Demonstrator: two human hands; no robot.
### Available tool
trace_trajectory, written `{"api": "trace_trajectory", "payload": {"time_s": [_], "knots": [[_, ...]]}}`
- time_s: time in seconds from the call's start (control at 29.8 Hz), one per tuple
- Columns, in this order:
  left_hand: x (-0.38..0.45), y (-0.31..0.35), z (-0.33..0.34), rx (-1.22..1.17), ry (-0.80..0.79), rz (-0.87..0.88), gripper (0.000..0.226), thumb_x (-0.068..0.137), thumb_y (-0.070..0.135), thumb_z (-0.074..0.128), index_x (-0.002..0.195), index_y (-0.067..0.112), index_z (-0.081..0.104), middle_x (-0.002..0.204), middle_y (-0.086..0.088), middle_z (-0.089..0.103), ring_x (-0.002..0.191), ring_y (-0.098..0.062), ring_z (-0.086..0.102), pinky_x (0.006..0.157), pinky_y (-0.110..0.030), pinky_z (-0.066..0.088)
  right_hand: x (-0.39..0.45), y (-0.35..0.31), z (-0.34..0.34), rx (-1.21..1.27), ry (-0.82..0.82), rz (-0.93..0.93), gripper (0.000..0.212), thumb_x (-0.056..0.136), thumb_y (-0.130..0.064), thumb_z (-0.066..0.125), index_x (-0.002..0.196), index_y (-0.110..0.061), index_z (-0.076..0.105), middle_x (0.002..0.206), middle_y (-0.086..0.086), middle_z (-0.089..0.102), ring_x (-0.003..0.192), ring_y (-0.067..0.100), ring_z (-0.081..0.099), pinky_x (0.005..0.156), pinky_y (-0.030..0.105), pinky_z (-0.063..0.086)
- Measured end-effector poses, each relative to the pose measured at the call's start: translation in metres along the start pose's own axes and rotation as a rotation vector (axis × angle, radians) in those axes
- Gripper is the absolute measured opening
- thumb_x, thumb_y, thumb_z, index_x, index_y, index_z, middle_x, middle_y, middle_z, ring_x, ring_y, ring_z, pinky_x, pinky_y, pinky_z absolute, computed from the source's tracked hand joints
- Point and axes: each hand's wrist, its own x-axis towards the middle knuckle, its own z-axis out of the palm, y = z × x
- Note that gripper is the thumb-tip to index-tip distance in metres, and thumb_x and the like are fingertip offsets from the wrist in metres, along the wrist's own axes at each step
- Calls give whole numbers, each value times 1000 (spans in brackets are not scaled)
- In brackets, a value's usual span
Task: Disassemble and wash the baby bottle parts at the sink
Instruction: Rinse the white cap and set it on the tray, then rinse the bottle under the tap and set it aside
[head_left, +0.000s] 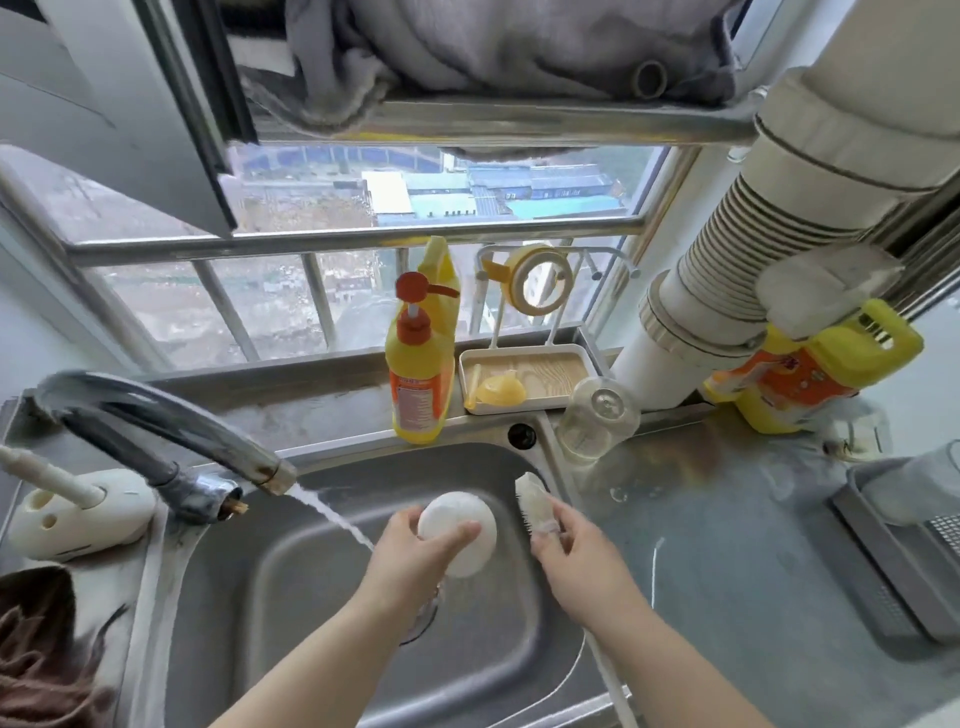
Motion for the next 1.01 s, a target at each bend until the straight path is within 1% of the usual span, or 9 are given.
{"api": "trace_trajectory", "payload": {"time_s": [0.07, 0.17, 0.27, 0.37, 0.47, 0.57, 0.71, 0.87, 1.01], "knots": [[8, 11, 24, -26, 28, -9, 44, 71, 39, 77, 104, 12, 63, 87, -4, 67, 69, -14, 60, 52, -22, 42, 15, 1, -20, -25, -15, 1, 44, 94, -23, 46, 135, -39, 43, 104, -6, 67, 80, 3, 57, 63, 8, 40], [24, 35, 58, -28, 127, 0, 41, 76, 40, 73, 105, 16, 55, 93, 1, 61, 79, -10, 57, 56, -24, 40, 36, -3, -50, -20, -52, -55, 42, 96, -17, 43, 133, -36, 44, 95, -5, 68, 74, -7, 55, 56, 0, 37], [45, 65, 81, -31, 243, 121, 45, 75, 39, 74, 110, 17, 55, 96, 1, 63, 83, -11, 59, 62, -25, 42, 54, -9, -78, -28, -59, -158, 39, 96, -17, 43, 129, -37, 46, 85, -5, 69, 57, -9, 52, 54, 4, 38], [73, 93, 94, 43, 321, 209, 53, 73, 46, 74, 114, 17, 55, 100, -2, 64, 90, -20, 60, 77, -33, 48, 68, -12, -96, -34, -86, -198, 36, 96, -17, 44, 121, -43, 44, 84, -5, 69, 46, -7, 48, 49, 7, 36], [103, 113, 103, 124, 393, 233, 65, 68, 57, 71, 117, 19, 53, 109, -4, 59, 99, -24, 57, 90, -39, 48, 80, -14, -106, 2, -120, -232, 39, 96, -16, 45, 107, -52, 36, 80, -9, 70, 45, -6, 48, 50, 8, 35], [129, 120, 109, 157, 425, 183, 65, 67, 59, 68, 118, 21, 53, 111, -4, 56, 103, -24, 53, 88, -35, 44, 94, -16, -110, 46, -129, -248, 43, 94, -13, 47, 93, -56, 40, 80, -6, 71, 48, -4, 48, 55, 7, 37], [147, 117, 112, 405, 441, 145, 67, 59, 76, 54, 104, 26, 59, 105, -5, 59, 110, -30, 49, 95, -39, 40, 111, -18, -109, 68, -144, -251, 45, 94, -13, 47, 92, -57, 40, 81, -2, 70, 50, -4, 50, 58, 9, 37], [150, 113, 113, 537, 447, 188, 70, 70, 64, 65, 124, 21, 51, 122, -14, 45, 120, -32, 36, 101, -40, 32, 119, -19, -106, 64, -179, -251, 38, 95, -17, 46, 108, -53, 47, 79, -4, 69, 48, -2, 48, 55, 13, 38], [145, 114, 110, 523, 437, 255, 62, 77, 44, 70, 129, 20, 48, 123, -12, 41, 120, -30, 36, 100, -37, 32, 121, -20, -104, 124, -178, -214, 31, 95, -18, 48, 100, -49, 51, 79, -3, 70, 44, 2, 43, 51, 18, 40]]}}
